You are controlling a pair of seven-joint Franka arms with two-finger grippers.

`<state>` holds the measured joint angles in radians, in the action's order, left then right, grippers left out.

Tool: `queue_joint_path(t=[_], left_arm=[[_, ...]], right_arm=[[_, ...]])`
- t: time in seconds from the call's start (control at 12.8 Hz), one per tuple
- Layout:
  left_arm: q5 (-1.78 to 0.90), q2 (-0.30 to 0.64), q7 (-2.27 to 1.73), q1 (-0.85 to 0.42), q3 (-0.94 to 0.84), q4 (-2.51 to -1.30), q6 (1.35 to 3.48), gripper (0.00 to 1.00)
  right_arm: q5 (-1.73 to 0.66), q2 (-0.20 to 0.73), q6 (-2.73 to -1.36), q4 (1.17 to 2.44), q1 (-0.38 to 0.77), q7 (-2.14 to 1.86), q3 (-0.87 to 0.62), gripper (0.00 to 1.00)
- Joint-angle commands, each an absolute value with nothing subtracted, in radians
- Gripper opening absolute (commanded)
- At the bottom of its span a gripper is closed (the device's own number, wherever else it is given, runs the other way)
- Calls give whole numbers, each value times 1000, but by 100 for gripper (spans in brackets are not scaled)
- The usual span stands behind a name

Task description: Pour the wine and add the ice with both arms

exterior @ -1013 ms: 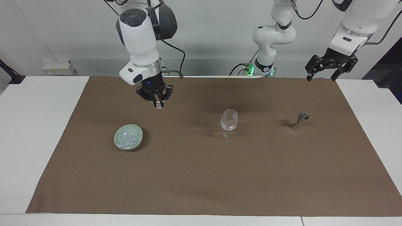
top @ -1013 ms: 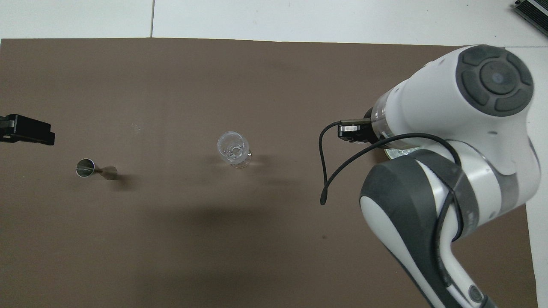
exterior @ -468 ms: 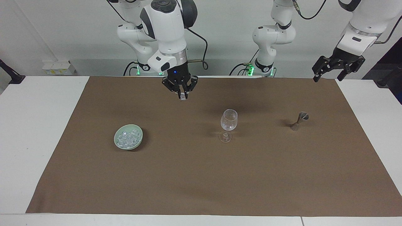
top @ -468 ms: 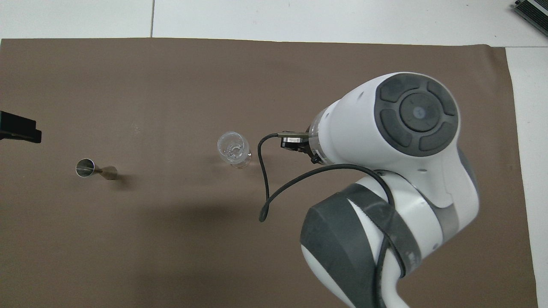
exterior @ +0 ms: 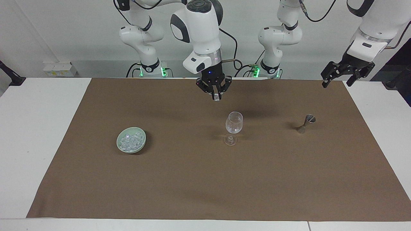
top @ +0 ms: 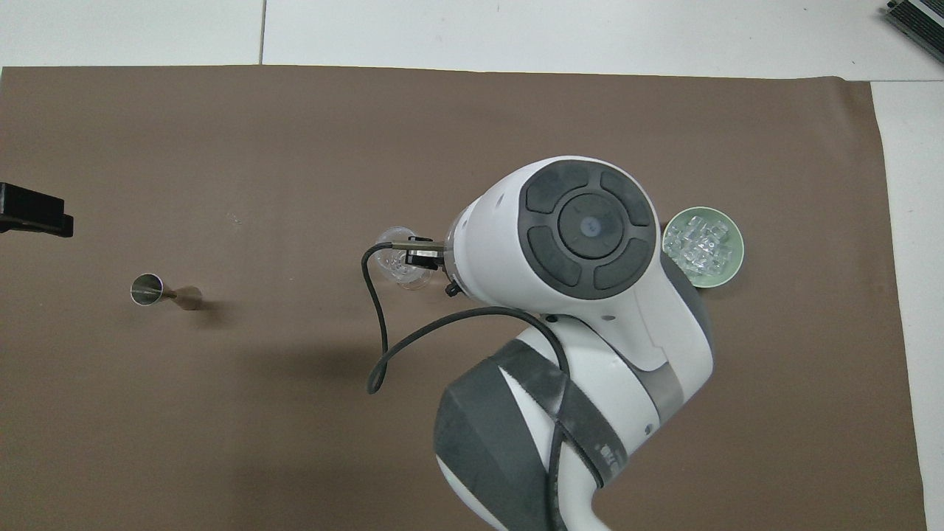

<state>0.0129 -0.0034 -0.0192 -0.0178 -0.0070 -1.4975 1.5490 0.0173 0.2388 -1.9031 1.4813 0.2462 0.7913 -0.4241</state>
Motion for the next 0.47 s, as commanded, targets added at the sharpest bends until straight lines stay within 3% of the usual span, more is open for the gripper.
queue_joint_path(t=[0.0,0.39], left_arm=[[17,-9,-17,-12,-11,-1513,1597,100],[12,-8,-17,-11,-11,-1517,1580,100]], right_arm=[[18,276,-1936,1448,262,824,-426,0],[54,345,-1994,1407,296,867,-423,0]])
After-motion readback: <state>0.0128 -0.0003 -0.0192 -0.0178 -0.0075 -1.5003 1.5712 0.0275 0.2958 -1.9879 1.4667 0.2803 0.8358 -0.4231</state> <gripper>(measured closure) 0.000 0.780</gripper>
